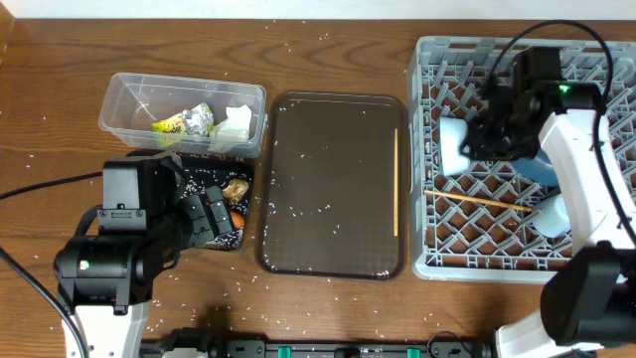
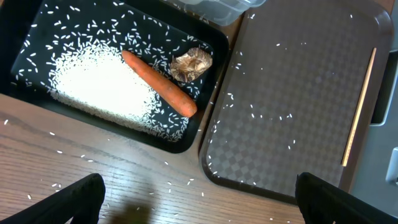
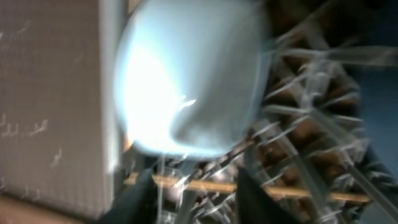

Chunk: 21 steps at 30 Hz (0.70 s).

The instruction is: Sort waste into correct bins and load items into the dishwasher rack

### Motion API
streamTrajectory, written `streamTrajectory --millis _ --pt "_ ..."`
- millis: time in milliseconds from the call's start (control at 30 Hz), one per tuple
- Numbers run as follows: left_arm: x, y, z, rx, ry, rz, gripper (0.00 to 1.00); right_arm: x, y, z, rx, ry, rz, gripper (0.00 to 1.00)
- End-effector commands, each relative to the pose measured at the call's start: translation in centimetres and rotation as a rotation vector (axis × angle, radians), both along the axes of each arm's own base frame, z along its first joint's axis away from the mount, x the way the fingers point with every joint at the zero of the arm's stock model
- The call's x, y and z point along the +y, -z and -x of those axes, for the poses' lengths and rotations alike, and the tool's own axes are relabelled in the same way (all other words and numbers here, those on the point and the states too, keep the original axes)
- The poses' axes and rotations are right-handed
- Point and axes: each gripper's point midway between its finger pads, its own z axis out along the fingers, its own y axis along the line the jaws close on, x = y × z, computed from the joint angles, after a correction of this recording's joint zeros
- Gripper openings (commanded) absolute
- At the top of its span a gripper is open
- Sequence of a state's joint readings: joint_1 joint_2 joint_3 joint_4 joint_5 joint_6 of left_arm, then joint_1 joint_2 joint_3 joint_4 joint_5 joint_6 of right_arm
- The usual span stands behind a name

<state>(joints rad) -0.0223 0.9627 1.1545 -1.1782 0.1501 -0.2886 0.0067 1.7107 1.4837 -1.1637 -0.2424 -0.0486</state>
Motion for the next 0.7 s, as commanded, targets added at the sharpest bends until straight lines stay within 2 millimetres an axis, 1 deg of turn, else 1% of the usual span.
streamTrajectory --millis 0,67,167,267,367,433,467,500,567,600,667 --pt "0.2 0.2 0.0 0.008 -0.011 -0.003 0.98 3.7 -1.5 1.7 -0.026 -0.199 -0.066 0.44" --pt "0.2 0.2 0.0 0.008 -0.011 -0.003 0.98 5.4 -1.1 2.9 0.004 -0.273 -0.063 0.44" --pt "0.2 0.2 0.0 0.008 -0.011 -0.003 0.98 8.2 -1.0 3.5 -0.006 -0.355 -0.065 0.45" --pt "0.2 0.2 0.0 0.008 -0.011 -0.003 0.98 11.2 -1.3 3.2 -0.051 -0.376 -0.079 0.51" --pt "0.2 0.2 0.0 0.008 -0.011 -0.003 0.98 13.6 -1.2 2.4 -0.08 -0.306 -0.076 0.56" --pt "0.2 0.2 0.0 0.008 -0.011 -0.003 0.98 14.7 -0.4 1.8 -0.091 -0.247 -0.031 0.56" --pt "0.2 0.2 0.0 0.008 -0.011 -0.003 0.98 14.7 0.2 1.4 -0.092 -0.19 0.013 0.56" --pt "0.2 0.2 0.0 0.008 -0.011 -0.003 0.98 14.3 1.0 1.0 -0.093 -0.107 0.083 0.56" --pt "0.2 0.2 0.0 0.008 -0.011 -0.003 0.98 13.0 2.3 0.4 -0.116 0.016 0.239 0.57" --pt "0.2 0.2 0.0 0.008 -0.011 -0.003 0.98 12.4 3.0 0.1 -0.131 0.061 0.313 0.58" --pt "0.2 0.2 0.0 0.008 -0.011 -0.003 0.98 12.0 4.8 -0.3 -0.131 0.101 0.397 0.61"
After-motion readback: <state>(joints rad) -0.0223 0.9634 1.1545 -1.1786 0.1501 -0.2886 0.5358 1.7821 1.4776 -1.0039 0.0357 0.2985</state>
